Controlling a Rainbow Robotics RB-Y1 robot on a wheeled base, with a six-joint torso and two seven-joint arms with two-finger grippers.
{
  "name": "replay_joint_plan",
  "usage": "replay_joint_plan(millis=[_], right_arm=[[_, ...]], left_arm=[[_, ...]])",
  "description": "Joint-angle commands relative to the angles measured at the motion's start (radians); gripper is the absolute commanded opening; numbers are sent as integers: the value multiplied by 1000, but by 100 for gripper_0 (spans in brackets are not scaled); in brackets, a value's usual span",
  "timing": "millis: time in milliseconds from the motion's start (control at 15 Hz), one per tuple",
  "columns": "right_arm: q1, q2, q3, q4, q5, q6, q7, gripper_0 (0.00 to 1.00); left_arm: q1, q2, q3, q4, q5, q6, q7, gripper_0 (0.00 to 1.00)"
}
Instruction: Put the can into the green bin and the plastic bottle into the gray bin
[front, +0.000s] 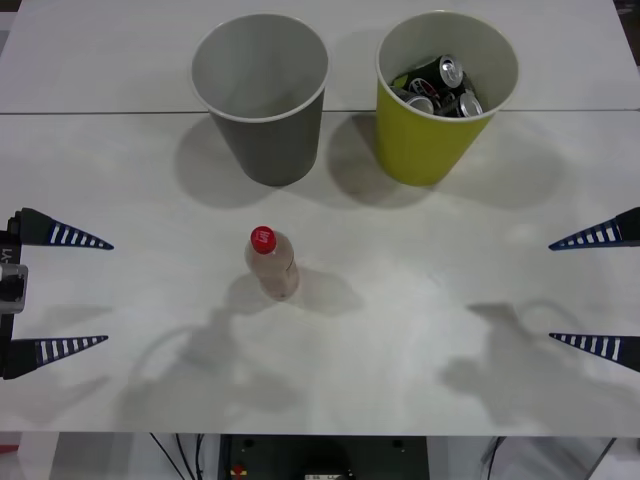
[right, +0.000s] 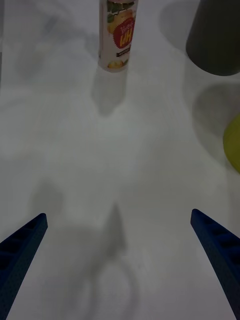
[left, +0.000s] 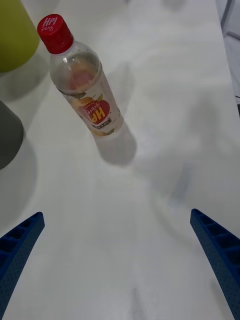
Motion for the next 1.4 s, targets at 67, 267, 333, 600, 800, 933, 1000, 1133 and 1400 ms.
replay_joint_plan(millis=[67,267,333,600,800,933,1000,1133,1400], right_arm=[[0,0,0,0,0,0,0,100],[0,0,0,0,0,0,0,100],[0,0,0,0,0,0,0,100],[0,0,0,0,0,0,0,100],[0,0,0,0,0,0,0,100],[0,0,0,0,0,0,0,100],[0,0,0,0,0,0,0,100],[0,0,0,0,0,0,0,100],[0,0,0,0,0,0,0,100]], left_arm=[[0,0,0,0,0,0,0,100],[17,-15,-19,31,22,-4,-2,100],[17,-15,-19,39,33,-5,-3,100],[4,-33,-21,51,60,-4,3,100],[-36,-90,-73,123,106,-5,-6,100],[-84,-113,-134,192,152,-5,-23,100],[-101,-122,-154,219,171,-4,-31,100],[-142,-156,-184,263,177,-5,-52,100],[-202,-245,-230,352,177,-2,-129,100]])
